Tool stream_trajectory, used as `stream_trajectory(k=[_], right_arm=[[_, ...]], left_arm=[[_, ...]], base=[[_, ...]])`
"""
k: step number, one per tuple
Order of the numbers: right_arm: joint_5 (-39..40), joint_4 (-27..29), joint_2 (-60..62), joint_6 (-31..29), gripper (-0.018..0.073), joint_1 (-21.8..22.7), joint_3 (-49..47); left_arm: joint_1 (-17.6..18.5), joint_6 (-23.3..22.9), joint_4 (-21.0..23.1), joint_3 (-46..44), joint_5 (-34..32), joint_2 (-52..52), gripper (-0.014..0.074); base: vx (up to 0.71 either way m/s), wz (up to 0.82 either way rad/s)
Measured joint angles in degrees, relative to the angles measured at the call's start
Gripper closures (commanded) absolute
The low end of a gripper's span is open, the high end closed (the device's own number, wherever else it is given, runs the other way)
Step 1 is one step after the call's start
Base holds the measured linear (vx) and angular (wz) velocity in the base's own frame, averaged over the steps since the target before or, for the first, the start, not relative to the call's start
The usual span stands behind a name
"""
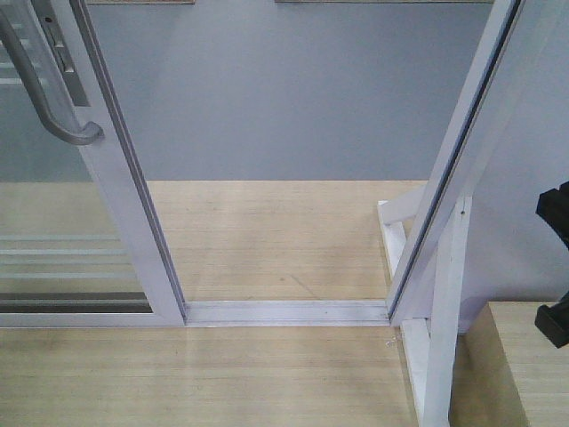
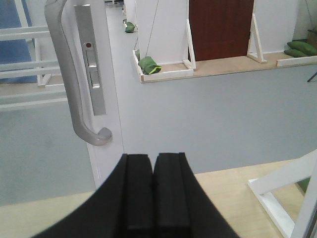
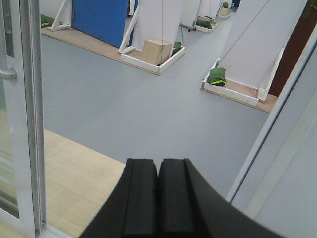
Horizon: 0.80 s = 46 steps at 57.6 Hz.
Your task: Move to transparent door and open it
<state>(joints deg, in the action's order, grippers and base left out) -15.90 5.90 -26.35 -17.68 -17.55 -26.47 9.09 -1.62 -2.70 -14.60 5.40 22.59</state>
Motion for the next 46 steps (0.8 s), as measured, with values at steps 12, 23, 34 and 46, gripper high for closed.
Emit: stream_trajectory(k=[12,23,34,46], right_arm=[[0.0,0.0,0.0,0.0,0.0559,0.0,0.0],[-0.1,0.0,0.0,0.0,0.0559,0.0,0.0],[-0.1,0.1,0.0,0.0,0.0559,0.0,0.0],[-0.1,0.1,0.0,0.0,0.0559,0.0,0.0]], left_arm=[[0.0,-0.1,0.3,10.7,0.7,-9.7,0.0593],[0.0,-2.5,0.3,16.1,6.0,-21.6,0.0593],[0.0,-2.9,0.3,16.1,10.4,-23.2,0.0593],[0.0,-2.9,0.3,16.1,10.7,-23.2,0.0593]], base=[[0.00,0.00],[0.00,0.00],[0.00,0.00],[0.00,0.00]])
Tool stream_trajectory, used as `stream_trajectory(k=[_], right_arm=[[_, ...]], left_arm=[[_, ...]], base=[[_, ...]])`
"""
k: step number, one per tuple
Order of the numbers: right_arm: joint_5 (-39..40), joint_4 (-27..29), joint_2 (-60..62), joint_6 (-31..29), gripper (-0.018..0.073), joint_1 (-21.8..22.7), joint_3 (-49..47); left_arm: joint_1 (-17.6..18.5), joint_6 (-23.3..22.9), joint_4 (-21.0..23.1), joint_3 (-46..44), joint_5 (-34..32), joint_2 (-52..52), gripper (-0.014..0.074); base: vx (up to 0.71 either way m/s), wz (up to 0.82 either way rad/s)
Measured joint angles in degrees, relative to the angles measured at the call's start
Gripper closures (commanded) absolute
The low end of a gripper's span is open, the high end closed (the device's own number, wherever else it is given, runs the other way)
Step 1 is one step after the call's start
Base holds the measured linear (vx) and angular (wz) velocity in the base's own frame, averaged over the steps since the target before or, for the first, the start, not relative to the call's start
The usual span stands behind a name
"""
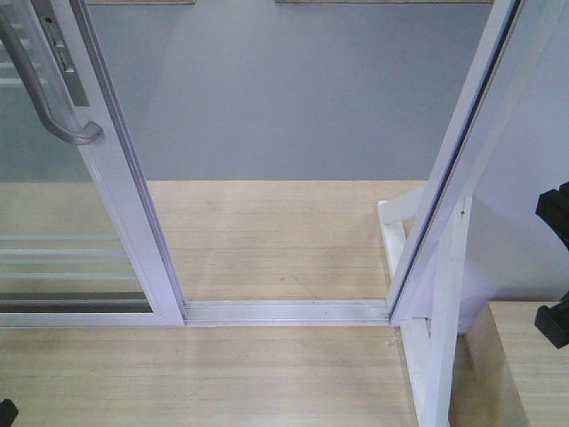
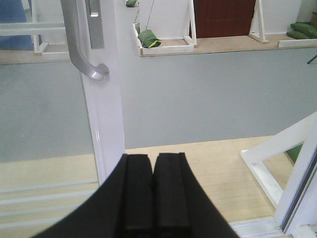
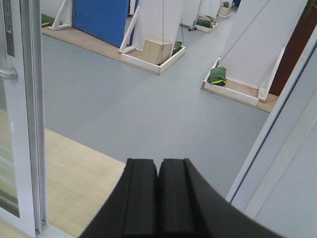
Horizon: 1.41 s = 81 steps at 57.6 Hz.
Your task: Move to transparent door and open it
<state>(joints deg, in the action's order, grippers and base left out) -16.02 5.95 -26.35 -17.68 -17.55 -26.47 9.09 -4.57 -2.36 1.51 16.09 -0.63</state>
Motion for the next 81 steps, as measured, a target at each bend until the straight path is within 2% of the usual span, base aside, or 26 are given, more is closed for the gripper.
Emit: stream_trajectory(k=[30,36,51,61,67,81], right_arm=[[0.9,0.0,0.5,0.0,0.0559,0.0,1.0],[3.5,0.0,4.2,0.0,0.0559,0.0,5.7],[9.3,1.4,23.2,0.4,0.0559,0.0,26.0],[8.9,0.9,26.9,1.3,0.0559,0.1,28.2],[8.7,0.2,26.9,1.4,0.0559,1.6,28.2],[8.3,-0.1,26.9,1.4,0.0559,10.9,28.2]], left_arm=[[0.0,0.0,0.0,0.0,0.0,0.0,0.0593],[0.0,0.0,0.0,0.0,0.0,0.0,0.0593],[0.0,0.0,0.0,0.0,0.0,0.0,0.0593],[0.0,0.0,0.0,0.0,0.1,0.0,0.0593],[0.0,0.0,0.0,0.0,0.1,0.0,0.0593],[0.0,0.0,0.0,0.0,0.1,0.0,0.0593]], base=[[0.00,0.00],[0.00,0.00],[0.00,0.00],[0.00,0.00],[0.00,0.00],[0.00,0.00]])
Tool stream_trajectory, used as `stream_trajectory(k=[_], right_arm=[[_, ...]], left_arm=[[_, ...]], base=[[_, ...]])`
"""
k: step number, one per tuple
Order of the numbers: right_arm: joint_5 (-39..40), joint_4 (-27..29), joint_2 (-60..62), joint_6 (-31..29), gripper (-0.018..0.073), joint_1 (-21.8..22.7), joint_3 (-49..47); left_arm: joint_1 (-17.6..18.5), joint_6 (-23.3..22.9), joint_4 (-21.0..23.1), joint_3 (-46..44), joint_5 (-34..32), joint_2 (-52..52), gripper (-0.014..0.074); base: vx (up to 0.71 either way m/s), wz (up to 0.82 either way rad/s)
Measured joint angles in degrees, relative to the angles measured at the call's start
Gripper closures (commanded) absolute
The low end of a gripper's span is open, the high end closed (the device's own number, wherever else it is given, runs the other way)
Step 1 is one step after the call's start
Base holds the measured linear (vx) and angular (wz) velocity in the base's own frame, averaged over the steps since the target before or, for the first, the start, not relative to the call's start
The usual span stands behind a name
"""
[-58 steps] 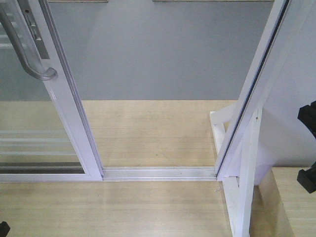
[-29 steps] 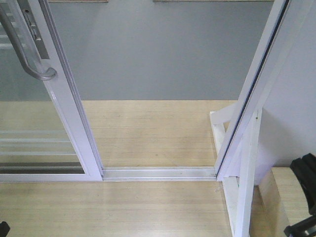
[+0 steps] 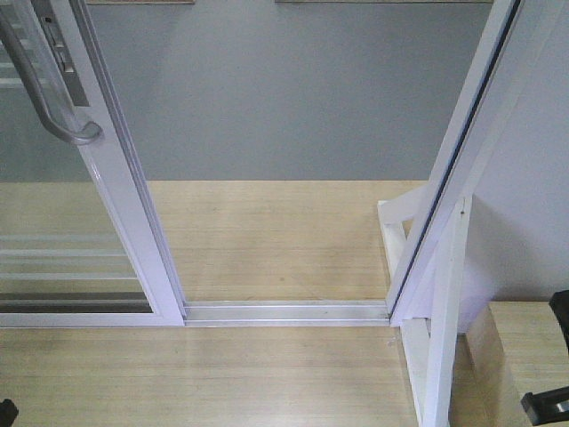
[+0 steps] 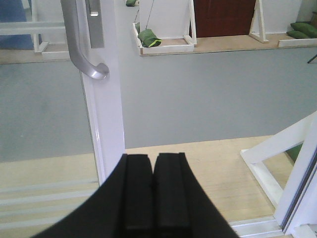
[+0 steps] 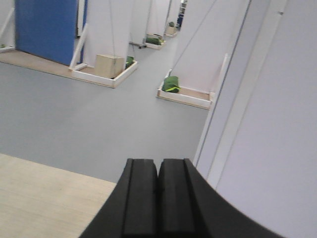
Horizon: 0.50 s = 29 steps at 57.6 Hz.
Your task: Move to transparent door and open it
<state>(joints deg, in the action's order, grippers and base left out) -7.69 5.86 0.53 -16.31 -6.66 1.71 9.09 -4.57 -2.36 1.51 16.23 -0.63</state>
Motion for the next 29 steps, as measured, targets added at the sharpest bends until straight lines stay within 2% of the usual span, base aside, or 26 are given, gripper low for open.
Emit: stream_trajectory(k=[8,29], right_arm=[[0.0,0.0,0.0,0.0,0.0559,1.3,0.0],[0.0,0.0,0.0,0.1,0.0559,1.5,0.0]], left_arm=[[0.0,0.0,0.0,0.0,0.0,0.0,0.0593],[0.0,0.0,0.0,0.0,0.0,0.0,0.0593]], base=[[0.00,0.00],[0.00,0.00]])
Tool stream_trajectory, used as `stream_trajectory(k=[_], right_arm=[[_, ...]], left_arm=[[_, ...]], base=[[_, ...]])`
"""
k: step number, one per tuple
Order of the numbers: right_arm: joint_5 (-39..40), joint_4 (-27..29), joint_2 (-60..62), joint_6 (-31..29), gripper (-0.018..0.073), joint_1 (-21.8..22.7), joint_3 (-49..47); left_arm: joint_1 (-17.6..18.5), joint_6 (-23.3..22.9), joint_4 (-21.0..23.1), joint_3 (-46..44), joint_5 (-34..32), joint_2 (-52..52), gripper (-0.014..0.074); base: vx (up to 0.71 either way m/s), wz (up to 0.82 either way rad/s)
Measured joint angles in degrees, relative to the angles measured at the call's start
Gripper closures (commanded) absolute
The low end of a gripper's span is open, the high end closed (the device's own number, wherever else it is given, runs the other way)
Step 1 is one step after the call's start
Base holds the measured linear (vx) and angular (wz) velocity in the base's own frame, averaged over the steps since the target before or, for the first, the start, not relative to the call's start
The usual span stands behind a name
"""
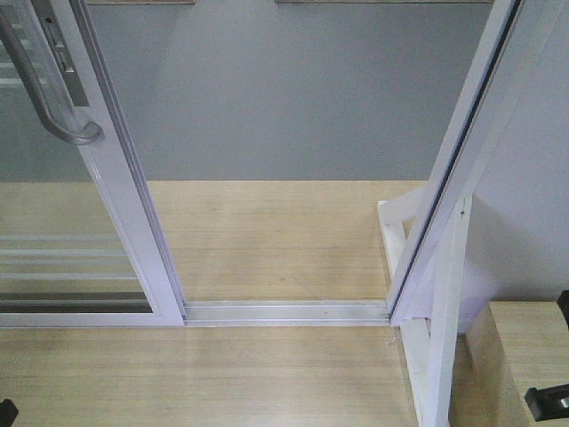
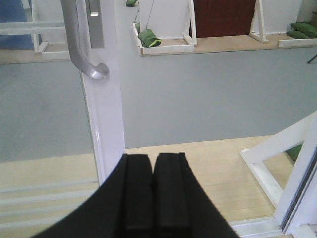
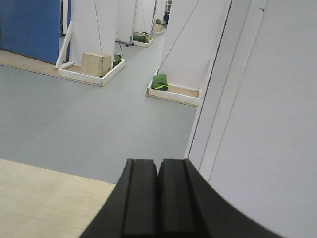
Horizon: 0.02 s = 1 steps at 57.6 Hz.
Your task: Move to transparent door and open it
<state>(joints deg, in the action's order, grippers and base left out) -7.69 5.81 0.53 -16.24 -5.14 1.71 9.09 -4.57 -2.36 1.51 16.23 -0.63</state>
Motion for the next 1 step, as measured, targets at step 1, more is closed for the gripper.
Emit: stream_trajectory(k=[1], right_arm=[[0.0,0.0,0.0,0.0,0.0559,0.0,0.0]], left_arm=[[0.0,0.0,0.0,0.0,0.0,0.0,0.0593]], base=[[0.00,0.00]])
